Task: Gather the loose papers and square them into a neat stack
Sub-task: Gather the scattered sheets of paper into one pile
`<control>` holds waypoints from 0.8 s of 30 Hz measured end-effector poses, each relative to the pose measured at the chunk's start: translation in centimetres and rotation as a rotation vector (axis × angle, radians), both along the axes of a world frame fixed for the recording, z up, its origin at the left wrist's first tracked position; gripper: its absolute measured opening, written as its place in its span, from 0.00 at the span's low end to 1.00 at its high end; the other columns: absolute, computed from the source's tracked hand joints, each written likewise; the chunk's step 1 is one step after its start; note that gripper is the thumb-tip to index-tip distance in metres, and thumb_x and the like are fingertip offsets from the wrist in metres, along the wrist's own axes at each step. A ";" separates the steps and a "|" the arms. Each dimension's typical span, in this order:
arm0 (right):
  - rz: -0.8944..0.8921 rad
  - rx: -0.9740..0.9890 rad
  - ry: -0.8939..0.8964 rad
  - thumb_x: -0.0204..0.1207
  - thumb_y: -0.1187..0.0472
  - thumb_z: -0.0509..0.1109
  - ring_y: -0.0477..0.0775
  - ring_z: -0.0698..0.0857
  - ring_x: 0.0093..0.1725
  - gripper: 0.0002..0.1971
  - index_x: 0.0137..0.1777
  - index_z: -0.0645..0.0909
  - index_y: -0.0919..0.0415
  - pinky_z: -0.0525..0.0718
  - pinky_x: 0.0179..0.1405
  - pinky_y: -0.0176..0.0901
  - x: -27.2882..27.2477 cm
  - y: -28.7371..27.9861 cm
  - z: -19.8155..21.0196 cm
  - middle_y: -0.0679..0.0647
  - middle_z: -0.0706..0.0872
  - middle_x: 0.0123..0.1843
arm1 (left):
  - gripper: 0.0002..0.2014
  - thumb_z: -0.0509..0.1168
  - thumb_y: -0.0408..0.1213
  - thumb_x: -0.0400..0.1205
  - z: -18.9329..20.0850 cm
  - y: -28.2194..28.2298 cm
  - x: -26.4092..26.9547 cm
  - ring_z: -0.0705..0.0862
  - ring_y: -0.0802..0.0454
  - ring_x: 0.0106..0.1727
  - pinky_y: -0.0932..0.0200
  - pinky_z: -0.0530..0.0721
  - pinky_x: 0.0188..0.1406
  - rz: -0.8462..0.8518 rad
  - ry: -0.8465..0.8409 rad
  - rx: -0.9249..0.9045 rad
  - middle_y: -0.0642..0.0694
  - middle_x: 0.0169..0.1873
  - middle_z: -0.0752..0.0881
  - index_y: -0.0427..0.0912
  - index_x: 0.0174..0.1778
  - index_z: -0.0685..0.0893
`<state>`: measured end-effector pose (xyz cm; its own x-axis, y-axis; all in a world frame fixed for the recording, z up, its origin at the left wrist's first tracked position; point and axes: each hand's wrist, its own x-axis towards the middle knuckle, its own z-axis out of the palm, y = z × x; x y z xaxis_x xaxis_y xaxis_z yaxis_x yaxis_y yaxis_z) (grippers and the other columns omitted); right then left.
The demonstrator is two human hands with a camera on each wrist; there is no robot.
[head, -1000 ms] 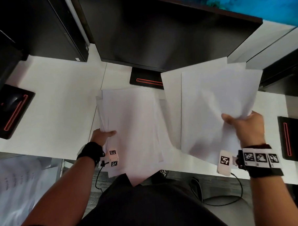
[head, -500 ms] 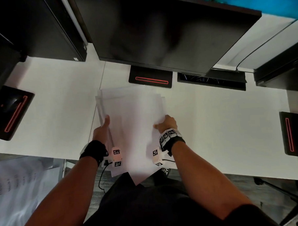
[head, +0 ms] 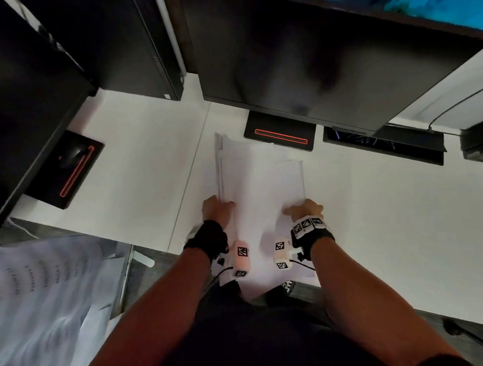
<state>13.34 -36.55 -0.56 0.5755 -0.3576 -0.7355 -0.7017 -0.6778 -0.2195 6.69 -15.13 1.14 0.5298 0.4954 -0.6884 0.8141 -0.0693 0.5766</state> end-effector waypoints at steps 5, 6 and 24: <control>0.048 0.062 -0.052 0.73 0.55 0.80 0.69 0.76 0.75 0.39 0.81 0.66 0.67 0.77 0.67 0.55 0.2 -0.1 0.0 0.67 0.71 0.79 | 0.24 0.70 0.36 0.81 0.3 -2.8 -0.3 0.81 0.30 0.71 0.45 0.81 0.65 -0.186 0.063 0.128 0.29 0.72 0.79 0.27 0.70 0.75; 0.059 0.080 -0.048 0.73 0.56 0.80 0.68 0.76 0.76 0.40 0.81 0.66 0.67 0.77 0.68 0.54 0.1 -0.2 0.1 0.66 0.71 0.79 | 0.24 0.69 0.34 0.81 0.4 -3.0 -0.3 0.81 0.30 0.71 0.44 0.81 0.65 -0.185 0.069 0.134 0.29 0.72 0.79 0.27 0.70 0.75; -0.016 0.221 -0.041 0.67 0.65 0.82 0.61 0.88 0.50 0.19 0.58 0.86 0.64 0.85 0.51 0.44 0.0 0.2 0.2 0.59 0.90 0.53 | 0.33 0.76 0.49 0.63 -2.8 1.2 1.3 0.83 0.35 0.67 0.38 0.79 0.72 0.069 0.189 0.042 0.39 0.63 0.88 0.38 0.64 0.87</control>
<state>13.37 -36.30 -0.36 0.6021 -0.1996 -0.7730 -0.6994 -0.5989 -0.3901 7.97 -13.91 -1.70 0.3569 0.5562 -0.7505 0.9112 -0.0303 0.4109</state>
